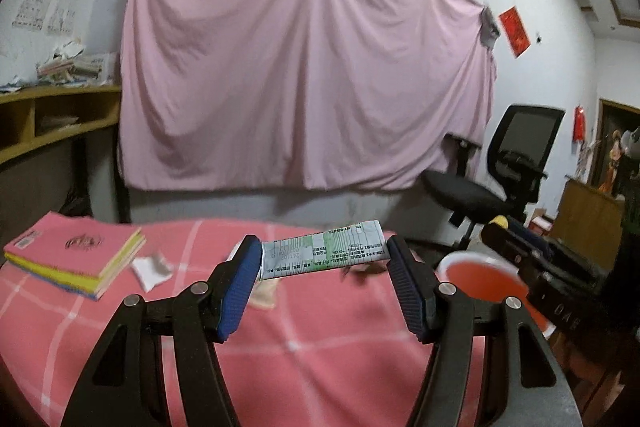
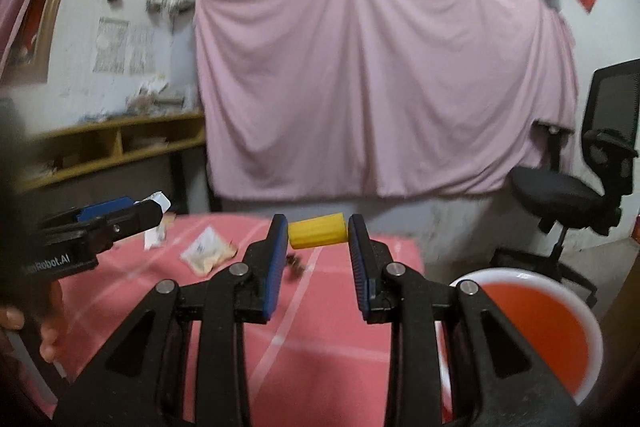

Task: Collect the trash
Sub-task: 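Carry the strip and yellow piece over the orange bucket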

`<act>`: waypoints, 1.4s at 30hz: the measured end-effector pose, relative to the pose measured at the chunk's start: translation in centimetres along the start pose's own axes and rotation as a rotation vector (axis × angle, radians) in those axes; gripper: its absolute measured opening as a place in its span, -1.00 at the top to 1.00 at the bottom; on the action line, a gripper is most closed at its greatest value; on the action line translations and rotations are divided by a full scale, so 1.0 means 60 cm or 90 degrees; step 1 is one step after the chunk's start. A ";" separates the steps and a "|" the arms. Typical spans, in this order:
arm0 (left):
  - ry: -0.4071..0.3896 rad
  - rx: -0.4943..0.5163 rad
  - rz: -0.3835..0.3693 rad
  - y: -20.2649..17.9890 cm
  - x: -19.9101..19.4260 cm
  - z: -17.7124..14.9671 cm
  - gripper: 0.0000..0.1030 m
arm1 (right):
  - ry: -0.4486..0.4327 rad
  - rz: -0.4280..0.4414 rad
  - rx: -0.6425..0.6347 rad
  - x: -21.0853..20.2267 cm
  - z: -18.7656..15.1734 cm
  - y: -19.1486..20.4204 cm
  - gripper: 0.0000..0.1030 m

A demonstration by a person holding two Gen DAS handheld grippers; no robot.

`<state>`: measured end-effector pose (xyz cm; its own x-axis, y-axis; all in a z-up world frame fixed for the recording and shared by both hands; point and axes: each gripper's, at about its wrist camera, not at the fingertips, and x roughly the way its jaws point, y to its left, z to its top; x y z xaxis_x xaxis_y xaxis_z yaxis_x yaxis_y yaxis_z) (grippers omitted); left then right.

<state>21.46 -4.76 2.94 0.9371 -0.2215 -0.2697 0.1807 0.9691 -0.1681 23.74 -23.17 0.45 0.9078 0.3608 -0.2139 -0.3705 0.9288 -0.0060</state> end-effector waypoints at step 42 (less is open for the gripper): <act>0.122 0.134 -0.224 -0.361 0.199 0.040 -0.14 | -0.038 -0.299 0.281 -0.117 -0.023 -0.306 -0.89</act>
<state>29.43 -28.15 5.66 0.7397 -0.5379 -0.4044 0.5531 0.8283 -0.0901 23.91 -42.88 0.74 0.9678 -0.1005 -0.2308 0.1728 0.9320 0.3187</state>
